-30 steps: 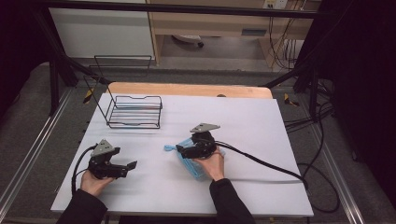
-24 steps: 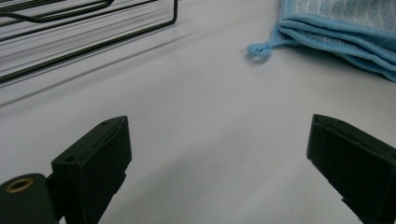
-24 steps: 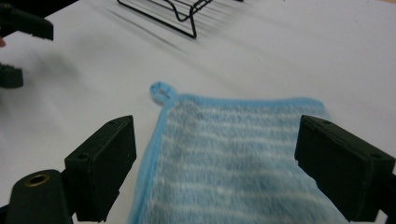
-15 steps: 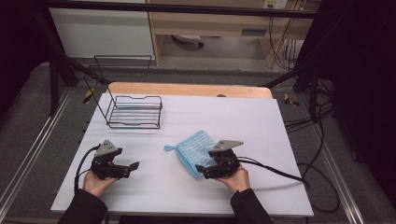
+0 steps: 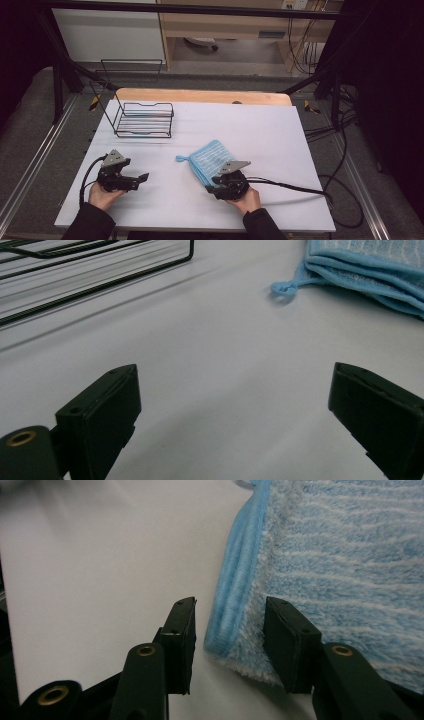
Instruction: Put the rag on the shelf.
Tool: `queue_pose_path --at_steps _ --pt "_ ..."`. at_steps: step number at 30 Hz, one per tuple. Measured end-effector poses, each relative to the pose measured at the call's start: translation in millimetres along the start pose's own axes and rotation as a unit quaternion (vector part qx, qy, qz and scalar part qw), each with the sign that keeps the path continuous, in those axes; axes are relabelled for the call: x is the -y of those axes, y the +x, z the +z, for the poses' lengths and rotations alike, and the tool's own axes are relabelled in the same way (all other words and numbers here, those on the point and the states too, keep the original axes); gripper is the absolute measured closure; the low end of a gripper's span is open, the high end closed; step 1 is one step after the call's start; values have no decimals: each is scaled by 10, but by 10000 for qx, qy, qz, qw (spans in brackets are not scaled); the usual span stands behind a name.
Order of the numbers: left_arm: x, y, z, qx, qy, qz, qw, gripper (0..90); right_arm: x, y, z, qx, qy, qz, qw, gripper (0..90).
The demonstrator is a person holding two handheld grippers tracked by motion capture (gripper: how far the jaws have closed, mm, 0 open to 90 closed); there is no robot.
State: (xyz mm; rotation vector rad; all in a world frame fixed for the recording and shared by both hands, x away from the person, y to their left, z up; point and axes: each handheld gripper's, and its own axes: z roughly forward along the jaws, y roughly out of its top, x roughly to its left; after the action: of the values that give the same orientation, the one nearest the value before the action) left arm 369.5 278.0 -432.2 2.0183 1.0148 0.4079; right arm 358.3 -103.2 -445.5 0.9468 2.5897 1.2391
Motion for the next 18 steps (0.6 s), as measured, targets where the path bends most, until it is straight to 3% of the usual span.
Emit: queue_pose_path --at_steps 6,7,8,9,11,18 --pt "3 1 0 9 -1 -10 10000 69 41 34 54 183 -33 -356 9992 551" --pt "4 0 0 6 4 -5 10000 69 44 79 75 369 13 -562 9977 564" --pt "5 0 0 4 7 -2 10000 69 44 79 75 369 13 -562 9977 564" --pt "6 -1 1 10 5 -1 10000 69 45 124 94 569 68 -813 9950 592" --pt "6 -2 1 17 3 2 10000 70 43 138 96 676 81 -785 9946 612" --pt "10 7 1 14 13 9 10000 70 14 106 94 727 119 -690 9949 768"
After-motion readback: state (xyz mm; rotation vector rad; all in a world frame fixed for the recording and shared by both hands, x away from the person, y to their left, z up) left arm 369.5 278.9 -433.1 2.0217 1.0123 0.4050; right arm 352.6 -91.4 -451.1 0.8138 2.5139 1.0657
